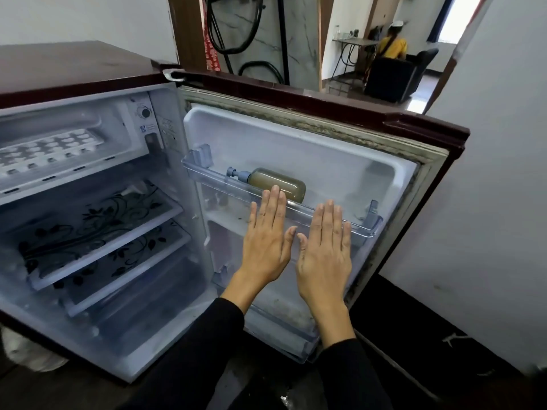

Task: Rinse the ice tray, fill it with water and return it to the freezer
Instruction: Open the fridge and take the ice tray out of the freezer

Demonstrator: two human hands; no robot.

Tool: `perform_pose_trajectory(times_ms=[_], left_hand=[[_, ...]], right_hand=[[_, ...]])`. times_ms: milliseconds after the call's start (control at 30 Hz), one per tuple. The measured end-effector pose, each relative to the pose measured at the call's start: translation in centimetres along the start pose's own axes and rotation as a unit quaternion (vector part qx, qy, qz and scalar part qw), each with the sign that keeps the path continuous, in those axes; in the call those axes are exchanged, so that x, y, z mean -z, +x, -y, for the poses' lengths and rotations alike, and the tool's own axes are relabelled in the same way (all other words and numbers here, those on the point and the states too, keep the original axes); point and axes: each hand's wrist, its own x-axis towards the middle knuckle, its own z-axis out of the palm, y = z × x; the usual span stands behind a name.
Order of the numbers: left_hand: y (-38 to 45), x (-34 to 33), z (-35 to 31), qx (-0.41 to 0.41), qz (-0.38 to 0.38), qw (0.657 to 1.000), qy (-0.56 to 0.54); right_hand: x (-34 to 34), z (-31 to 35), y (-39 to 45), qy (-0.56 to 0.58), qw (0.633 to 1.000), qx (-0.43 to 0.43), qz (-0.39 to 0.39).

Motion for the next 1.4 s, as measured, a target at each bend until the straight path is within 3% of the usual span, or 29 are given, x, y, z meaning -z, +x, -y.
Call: perform_pose_trajectory(times_ms=[467,567,667,767,1000,1200,1400], left_hand=[[4.7,-4.6,-3.5,0.041,0.005,0.998,0.047],[4.9,-3.9,-4.1,0.044,0.0,0.998,0.034],[3.6,-2.2,-3.2,0.087,-0.046,0.995,-0.02],[1.2,0.5,0.5,0.182,-0.114,0.975,-0.057],[-3.3,9.8,13.6,0.436,-0.253,0.854,-0.129],[-3.0,15.9,26.1,0.504,-0.302,0.803,-0.099],[0.0,19.3,36.9,0.521,-0.288,0.802,-0.053]], right_hand=[[-4.3,-6.3,6.0,0.088,0.995,0.038,-0.011],[-4.3,-6.6,6.9,0.15,0.989,0.008,-0.009],[-4.1,-5.1,7.6,0.263,0.961,-0.064,-0.063],[-3.7,-0.7,7.6,0.388,0.917,-0.05,-0.078],[-5.3,15.6,8.6,0.538,0.819,0.12,0.157],[-9.8,29.2,12.8,0.554,0.757,0.138,0.318],[-16.5,40.4,17.6,0.562,0.747,0.097,0.342]])
